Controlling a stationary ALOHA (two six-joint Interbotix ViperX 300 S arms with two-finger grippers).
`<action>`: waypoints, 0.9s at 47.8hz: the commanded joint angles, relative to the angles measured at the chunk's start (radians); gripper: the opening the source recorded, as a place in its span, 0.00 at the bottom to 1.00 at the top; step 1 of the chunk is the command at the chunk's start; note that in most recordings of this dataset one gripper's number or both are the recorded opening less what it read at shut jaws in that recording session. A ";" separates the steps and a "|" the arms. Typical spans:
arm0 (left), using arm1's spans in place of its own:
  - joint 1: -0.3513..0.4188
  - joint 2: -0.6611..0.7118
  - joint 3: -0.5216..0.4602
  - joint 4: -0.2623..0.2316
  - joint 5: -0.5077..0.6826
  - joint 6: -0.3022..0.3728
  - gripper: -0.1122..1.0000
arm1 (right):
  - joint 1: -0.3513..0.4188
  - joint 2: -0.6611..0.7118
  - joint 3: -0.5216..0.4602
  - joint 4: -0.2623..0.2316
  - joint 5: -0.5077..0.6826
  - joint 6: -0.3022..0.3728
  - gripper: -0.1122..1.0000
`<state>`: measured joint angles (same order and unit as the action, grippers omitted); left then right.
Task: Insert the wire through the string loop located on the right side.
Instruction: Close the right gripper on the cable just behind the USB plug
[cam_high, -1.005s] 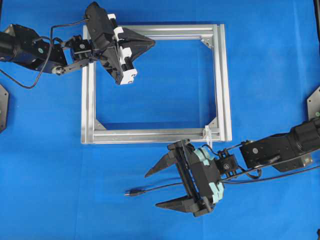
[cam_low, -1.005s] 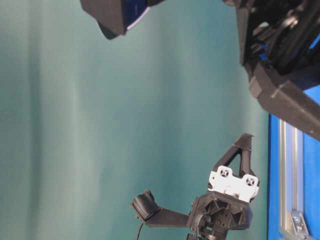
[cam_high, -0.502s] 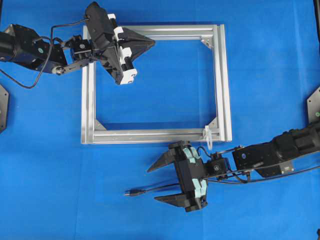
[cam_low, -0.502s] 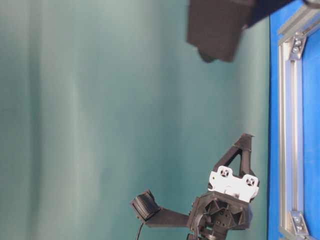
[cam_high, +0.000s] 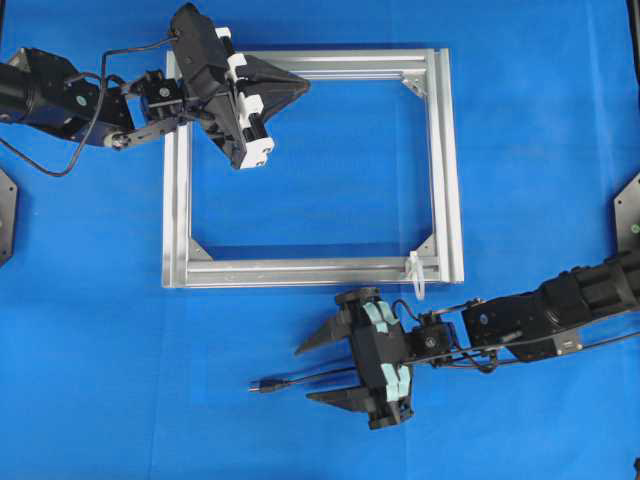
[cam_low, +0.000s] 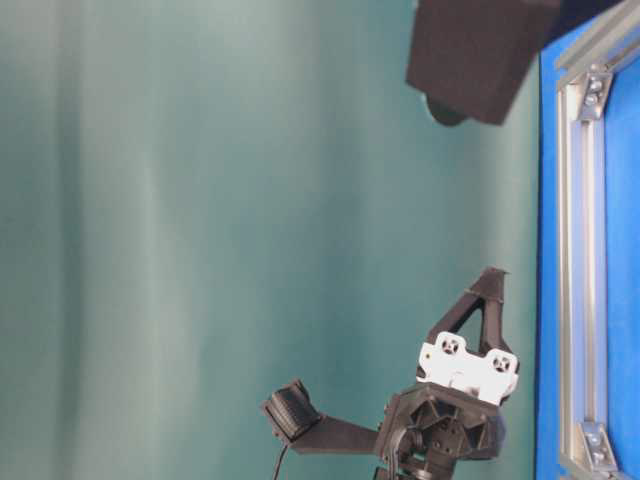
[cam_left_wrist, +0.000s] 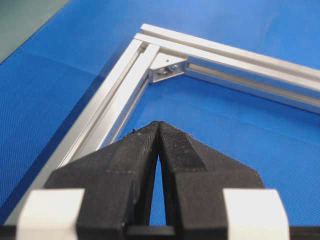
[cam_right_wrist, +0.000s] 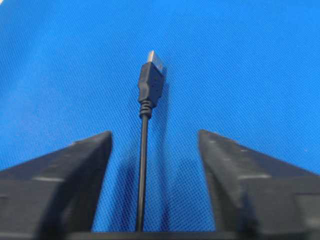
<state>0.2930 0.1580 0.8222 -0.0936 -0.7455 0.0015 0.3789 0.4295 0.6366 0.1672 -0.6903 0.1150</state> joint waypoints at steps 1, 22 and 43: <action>0.003 -0.032 -0.006 0.003 -0.005 0.002 0.10 | 0.003 -0.012 -0.017 0.002 -0.003 -0.003 0.47; 0.003 -0.032 -0.006 0.003 -0.003 0.003 0.10 | 0.006 -0.012 -0.011 -0.005 -0.026 -0.006 0.08; 0.003 -0.032 -0.009 0.003 -0.003 0.003 0.10 | 0.012 -0.104 0.026 -0.006 -0.017 -0.009 0.08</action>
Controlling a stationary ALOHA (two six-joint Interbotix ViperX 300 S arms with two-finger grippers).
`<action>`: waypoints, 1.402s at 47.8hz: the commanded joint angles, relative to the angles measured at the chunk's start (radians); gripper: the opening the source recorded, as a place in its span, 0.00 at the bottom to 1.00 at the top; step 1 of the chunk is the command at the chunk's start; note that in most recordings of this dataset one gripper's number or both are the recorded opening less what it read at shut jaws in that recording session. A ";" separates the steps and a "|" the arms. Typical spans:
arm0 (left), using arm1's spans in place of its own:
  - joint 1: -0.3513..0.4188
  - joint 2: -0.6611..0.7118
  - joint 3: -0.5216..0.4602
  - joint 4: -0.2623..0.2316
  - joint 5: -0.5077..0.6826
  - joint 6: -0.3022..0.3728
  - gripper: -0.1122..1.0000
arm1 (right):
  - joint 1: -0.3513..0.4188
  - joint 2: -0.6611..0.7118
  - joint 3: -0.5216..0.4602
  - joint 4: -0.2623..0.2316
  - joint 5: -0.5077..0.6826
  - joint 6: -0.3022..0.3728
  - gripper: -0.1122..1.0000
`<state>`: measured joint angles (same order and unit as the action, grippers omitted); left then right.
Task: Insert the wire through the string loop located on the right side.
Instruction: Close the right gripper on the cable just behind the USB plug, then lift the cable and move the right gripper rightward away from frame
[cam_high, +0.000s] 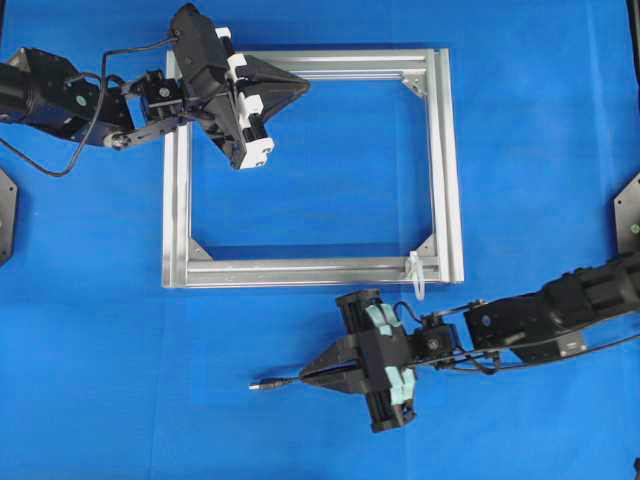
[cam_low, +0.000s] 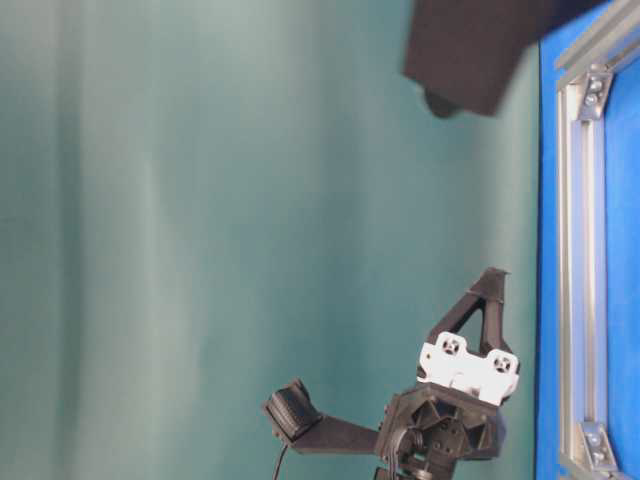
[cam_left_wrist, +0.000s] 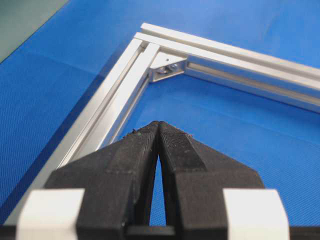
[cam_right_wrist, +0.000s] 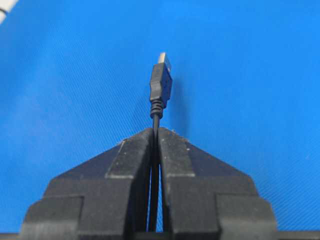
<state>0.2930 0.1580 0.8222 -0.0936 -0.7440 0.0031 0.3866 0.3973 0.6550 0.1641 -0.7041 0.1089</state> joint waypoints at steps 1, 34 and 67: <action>0.003 -0.032 -0.009 0.003 -0.005 0.002 0.10 | 0.005 -0.081 0.011 -0.003 -0.003 -0.003 0.08; 0.003 -0.032 -0.014 0.005 -0.005 0.002 0.10 | 0.005 -0.218 0.031 -0.003 0.109 -0.028 0.08; 0.003 -0.032 -0.014 0.003 -0.005 0.003 0.10 | 0.005 -0.218 0.032 -0.003 0.109 -0.031 0.08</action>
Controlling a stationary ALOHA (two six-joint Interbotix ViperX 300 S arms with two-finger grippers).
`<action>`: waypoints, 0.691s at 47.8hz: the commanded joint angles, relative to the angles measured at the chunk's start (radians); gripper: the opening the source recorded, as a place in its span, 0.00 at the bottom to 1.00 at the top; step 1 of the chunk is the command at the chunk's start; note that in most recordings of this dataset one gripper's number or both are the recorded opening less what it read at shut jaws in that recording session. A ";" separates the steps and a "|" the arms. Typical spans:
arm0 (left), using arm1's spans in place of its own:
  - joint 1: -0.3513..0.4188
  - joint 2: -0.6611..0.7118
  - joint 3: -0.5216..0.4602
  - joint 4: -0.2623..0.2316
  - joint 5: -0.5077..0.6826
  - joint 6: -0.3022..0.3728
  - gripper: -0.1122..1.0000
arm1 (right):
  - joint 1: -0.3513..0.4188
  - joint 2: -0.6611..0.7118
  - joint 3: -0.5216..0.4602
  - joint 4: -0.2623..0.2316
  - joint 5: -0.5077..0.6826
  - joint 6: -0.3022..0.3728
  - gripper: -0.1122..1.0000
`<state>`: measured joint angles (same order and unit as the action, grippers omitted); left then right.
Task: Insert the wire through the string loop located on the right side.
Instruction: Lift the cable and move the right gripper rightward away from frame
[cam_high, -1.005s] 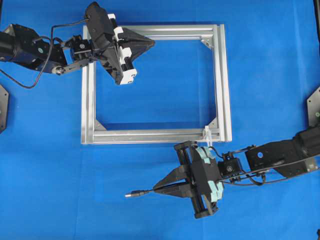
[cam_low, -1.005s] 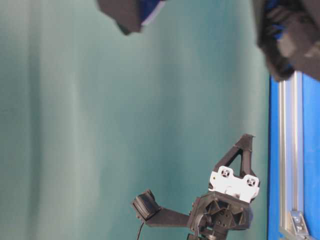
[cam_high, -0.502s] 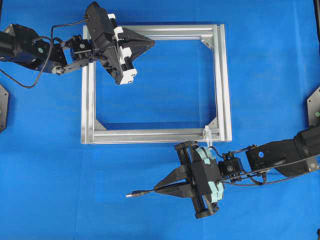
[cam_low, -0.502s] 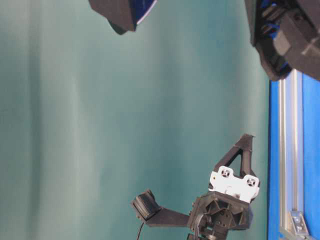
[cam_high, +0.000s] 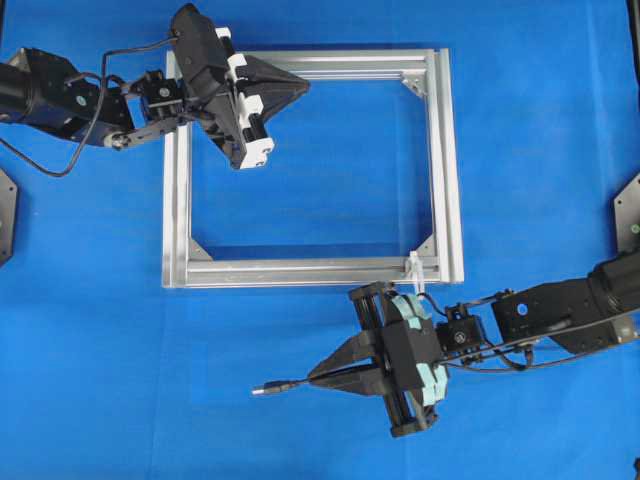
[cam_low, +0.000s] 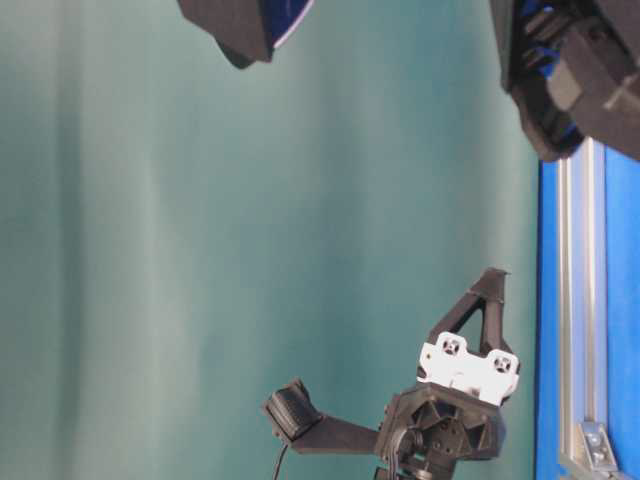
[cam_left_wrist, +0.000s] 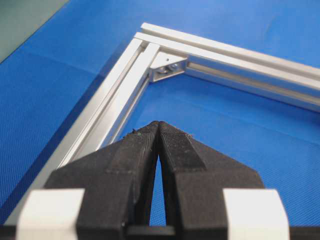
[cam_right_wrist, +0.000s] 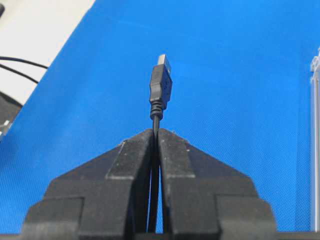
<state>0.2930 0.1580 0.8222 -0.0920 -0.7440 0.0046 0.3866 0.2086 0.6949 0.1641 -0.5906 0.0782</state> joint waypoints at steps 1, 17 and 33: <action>0.003 -0.032 -0.014 0.002 -0.005 0.002 0.10 | 0.005 -0.029 -0.008 -0.003 -0.005 0.000 0.08; 0.005 -0.032 -0.014 0.002 -0.005 0.002 0.10 | 0.005 -0.029 -0.008 -0.003 -0.005 0.002 0.08; 0.005 -0.032 -0.014 0.002 -0.005 0.002 0.10 | 0.005 -0.032 0.000 -0.003 0.000 0.003 0.08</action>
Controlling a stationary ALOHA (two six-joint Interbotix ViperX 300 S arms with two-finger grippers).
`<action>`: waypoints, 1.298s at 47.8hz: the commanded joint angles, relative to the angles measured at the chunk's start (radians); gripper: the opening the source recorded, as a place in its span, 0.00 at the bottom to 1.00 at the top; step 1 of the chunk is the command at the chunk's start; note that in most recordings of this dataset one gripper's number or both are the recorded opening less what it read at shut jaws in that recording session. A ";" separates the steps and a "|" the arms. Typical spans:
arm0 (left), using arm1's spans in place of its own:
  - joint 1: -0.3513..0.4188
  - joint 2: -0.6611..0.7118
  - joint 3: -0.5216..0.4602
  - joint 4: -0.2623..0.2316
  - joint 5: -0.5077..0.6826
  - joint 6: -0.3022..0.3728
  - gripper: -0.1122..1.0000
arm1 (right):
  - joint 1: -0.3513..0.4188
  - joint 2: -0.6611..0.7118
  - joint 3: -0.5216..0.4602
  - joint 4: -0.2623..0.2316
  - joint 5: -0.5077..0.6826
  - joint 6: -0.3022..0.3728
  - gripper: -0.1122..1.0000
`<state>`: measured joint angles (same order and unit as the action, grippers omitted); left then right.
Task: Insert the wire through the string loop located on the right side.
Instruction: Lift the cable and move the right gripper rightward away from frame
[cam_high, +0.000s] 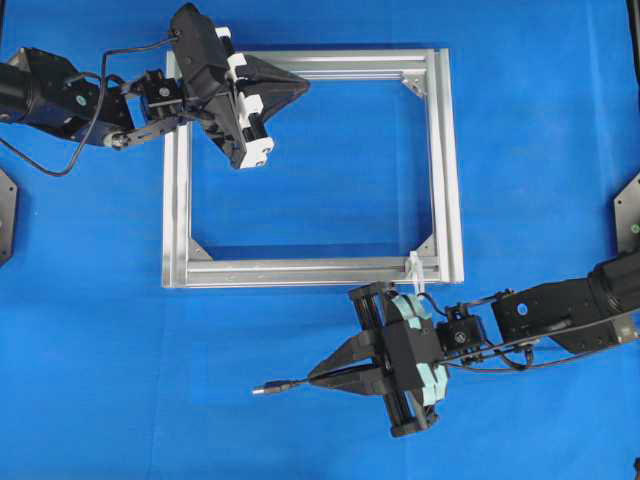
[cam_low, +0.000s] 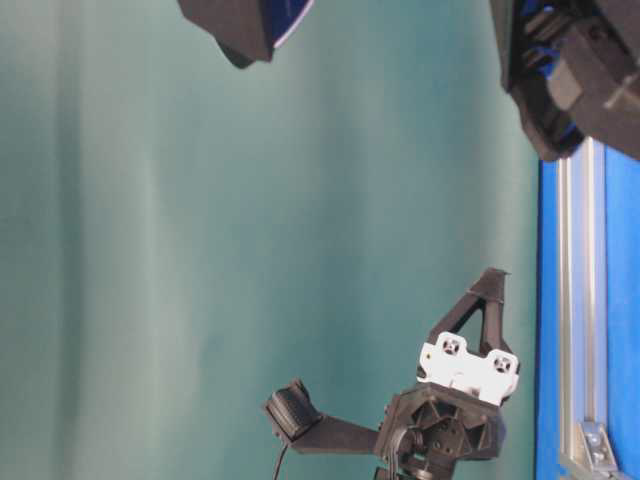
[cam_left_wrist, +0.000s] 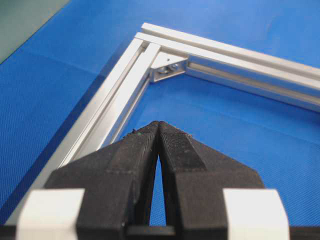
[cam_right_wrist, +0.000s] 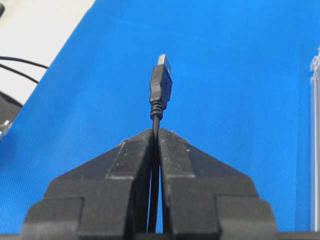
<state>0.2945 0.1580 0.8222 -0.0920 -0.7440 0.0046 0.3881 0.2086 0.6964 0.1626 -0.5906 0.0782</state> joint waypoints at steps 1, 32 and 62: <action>0.003 -0.034 -0.014 0.002 -0.005 0.002 0.10 | 0.003 -0.034 0.002 0.000 0.002 0.003 0.08; 0.003 -0.035 -0.009 0.002 -0.005 0.002 0.10 | 0.081 -0.307 0.393 0.071 -0.012 0.011 0.08; 0.003 -0.037 -0.006 0.003 -0.005 0.002 0.10 | 0.118 -0.618 0.657 0.071 0.028 0.005 0.08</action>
<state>0.2945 0.1549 0.8222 -0.0920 -0.7440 0.0046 0.5016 -0.4004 1.3591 0.2316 -0.5599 0.0859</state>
